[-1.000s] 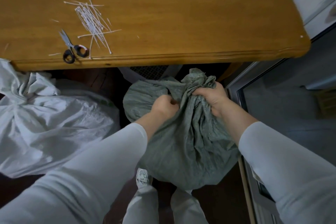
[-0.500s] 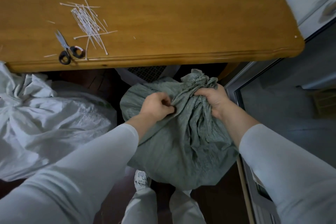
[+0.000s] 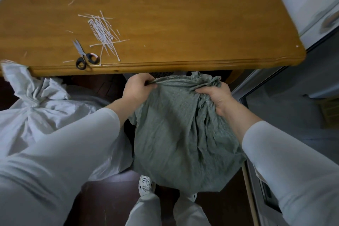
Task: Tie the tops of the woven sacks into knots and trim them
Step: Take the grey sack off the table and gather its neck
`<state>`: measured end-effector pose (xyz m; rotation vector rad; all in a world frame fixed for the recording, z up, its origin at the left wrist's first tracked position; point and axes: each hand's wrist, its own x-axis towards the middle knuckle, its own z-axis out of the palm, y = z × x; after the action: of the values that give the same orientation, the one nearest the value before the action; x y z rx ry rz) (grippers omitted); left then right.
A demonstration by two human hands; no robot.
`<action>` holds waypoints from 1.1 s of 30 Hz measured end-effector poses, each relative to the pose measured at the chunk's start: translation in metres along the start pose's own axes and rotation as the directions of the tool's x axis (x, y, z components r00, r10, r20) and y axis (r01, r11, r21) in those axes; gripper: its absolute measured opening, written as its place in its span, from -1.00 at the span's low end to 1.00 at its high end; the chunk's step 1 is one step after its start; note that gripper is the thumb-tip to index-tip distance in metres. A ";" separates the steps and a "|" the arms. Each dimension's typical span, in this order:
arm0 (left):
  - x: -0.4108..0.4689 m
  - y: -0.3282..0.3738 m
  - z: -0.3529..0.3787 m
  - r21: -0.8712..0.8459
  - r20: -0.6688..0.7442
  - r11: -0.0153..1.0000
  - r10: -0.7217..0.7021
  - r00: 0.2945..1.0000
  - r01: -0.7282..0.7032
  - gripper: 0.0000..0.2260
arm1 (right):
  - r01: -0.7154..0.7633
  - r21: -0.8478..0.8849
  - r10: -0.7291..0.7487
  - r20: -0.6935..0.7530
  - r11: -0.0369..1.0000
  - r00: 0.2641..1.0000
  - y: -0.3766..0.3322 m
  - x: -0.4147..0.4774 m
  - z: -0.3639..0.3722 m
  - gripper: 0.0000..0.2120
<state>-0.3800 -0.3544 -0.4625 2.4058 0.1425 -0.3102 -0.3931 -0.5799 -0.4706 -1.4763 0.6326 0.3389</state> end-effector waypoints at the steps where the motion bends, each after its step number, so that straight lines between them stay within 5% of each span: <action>1: -0.002 -0.001 0.000 -0.029 0.005 1.000 -0.009 1.000 0.009 -0.83 | 0.013 -0.012 -0.013 -0.009 1.000 1.000 -0.002 0.000 0.000 -0.74; 5: -0.005 0.001 0.005 -0.019 0.108 1.000 0.006 0.994 -0.004 -0.87 | 0.062 -0.046 -0.065 -0.059 0.997 0.996 -0.004 0.001 0.000 -0.73; 8: -0.005 0.007 0.007 -0.177 0.155 0.982 -0.041 0.987 0.068 -0.88 | 0.066 -0.009 -0.066 -0.043 0.998 0.997 -0.002 0.000 0.000 -0.72; 14: -0.010 0.017 0.007 -0.003 -0.108 0.989 0.149 0.983 -0.150 -0.85 | 0.010 0.098 -0.010 -0.002 0.995 1.000 0.001 -0.003 -0.003 -0.70; 17: -0.019 0.028 0.017 -0.081 -0.006 0.972 0.221 0.975 -0.221 -0.82 | -0.002 0.103 0.002 0.001 0.995 1.000 0.001 -0.003 -0.004 -0.70; 22: -0.019 0.038 0.034 -0.177 0.244 0.984 0.065 0.968 -0.022 -0.48 | 0.006 0.098 -0.007 0.007 0.995 1.000 0.001 -0.003 -0.005 -0.74; 25: -0.021 0.041 0.044 -0.335 0.367 0.927 -0.039 0.929 0.171 -0.55 | 0.004 0.108 -0.005 0.007 0.994 1.000 0.002 0.000 -0.004 -0.73; 29: -0.023 0.025 0.039 0.056 0.384 0.993 -0.118 0.916 0.105 -0.63 | -0.018 0.122 0.017 0.008 0.992 1.000 0.001 0.001 -0.006 -0.74; 33: -0.027 0.009 0.017 0.453 0.218 0.884 0.016 0.976 -0.116 -0.63 | -0.026 0.115 0.027 0.001 0.993 1.000 -0.001 -0.001 -0.005 -0.72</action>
<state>-0.4071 -0.3728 -0.4619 2.8208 -0.1275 -0.6223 -0.3940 -0.5848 -0.4691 -1.3595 0.6624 0.3173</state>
